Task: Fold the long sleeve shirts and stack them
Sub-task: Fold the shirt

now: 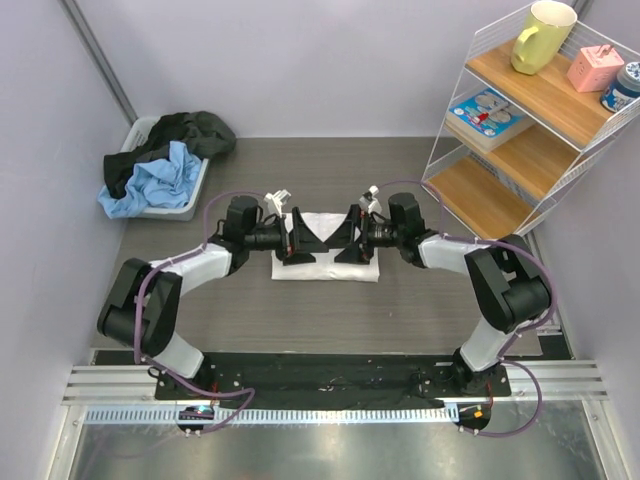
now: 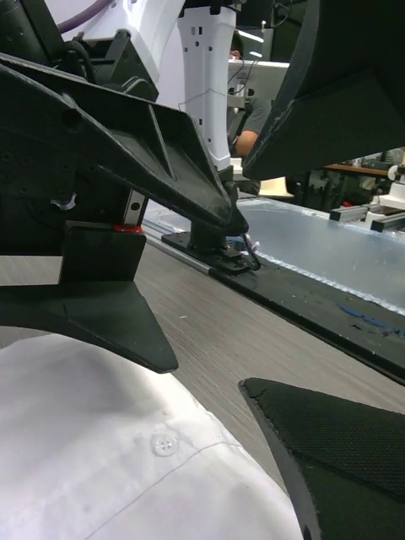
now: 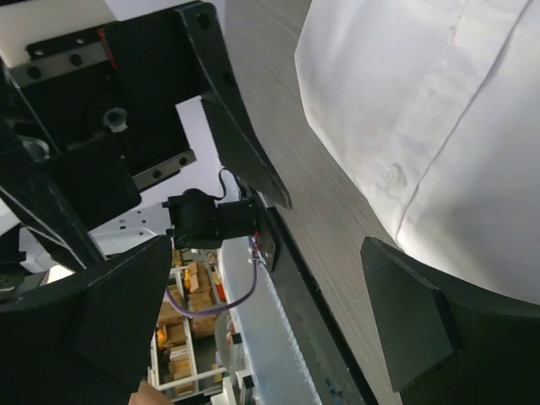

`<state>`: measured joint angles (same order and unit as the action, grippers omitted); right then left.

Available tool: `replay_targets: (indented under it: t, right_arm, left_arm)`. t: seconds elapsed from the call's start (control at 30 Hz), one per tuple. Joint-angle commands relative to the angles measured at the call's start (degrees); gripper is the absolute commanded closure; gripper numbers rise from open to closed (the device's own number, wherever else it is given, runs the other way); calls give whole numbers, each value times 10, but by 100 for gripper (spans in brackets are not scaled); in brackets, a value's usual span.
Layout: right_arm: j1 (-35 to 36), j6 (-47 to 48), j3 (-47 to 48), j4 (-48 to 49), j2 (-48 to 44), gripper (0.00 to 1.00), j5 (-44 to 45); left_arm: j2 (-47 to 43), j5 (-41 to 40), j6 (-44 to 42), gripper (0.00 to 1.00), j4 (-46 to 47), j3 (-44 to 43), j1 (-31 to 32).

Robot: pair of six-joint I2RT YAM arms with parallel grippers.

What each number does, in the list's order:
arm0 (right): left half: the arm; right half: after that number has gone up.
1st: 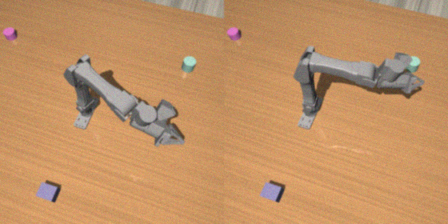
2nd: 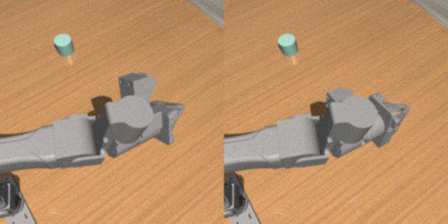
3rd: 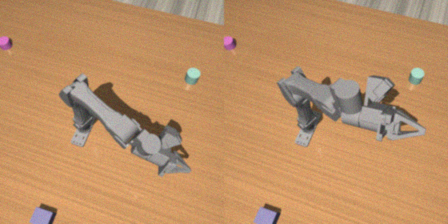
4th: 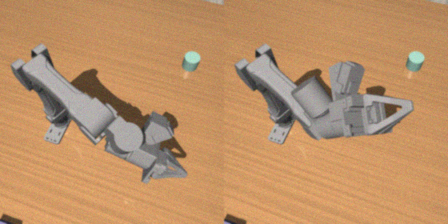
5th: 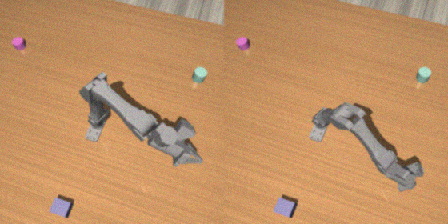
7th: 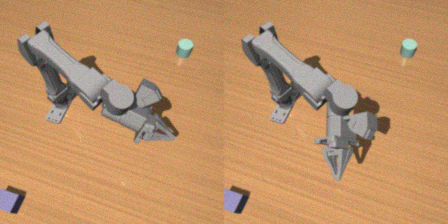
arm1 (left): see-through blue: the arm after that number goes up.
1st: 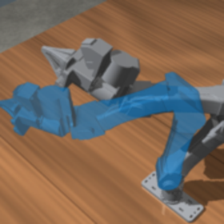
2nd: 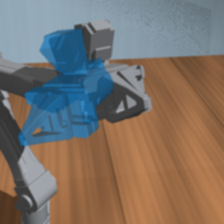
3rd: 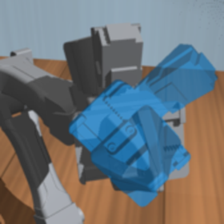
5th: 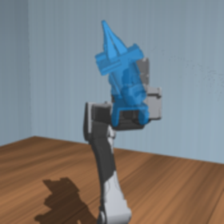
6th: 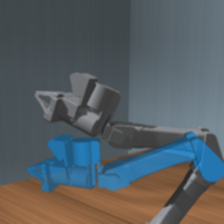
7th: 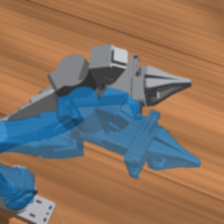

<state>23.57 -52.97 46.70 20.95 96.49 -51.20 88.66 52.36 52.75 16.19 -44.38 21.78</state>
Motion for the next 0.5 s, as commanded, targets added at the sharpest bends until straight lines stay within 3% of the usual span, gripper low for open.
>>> replay_targets:
  t: [0.0,0.27,0.47]
  right_arm:
    - [1,-55,-18,135,31,0,-14]
    - [-58,-23,-43,145,147,0,-30]
    - [-106,70,-57,4,127,0,-38]
  left_arm:
    - [50,9,30,0,107,19,-7]
    - [186,22,-35,0,97,31,-70]
    - [173,9,-106,0,29,72,-102]
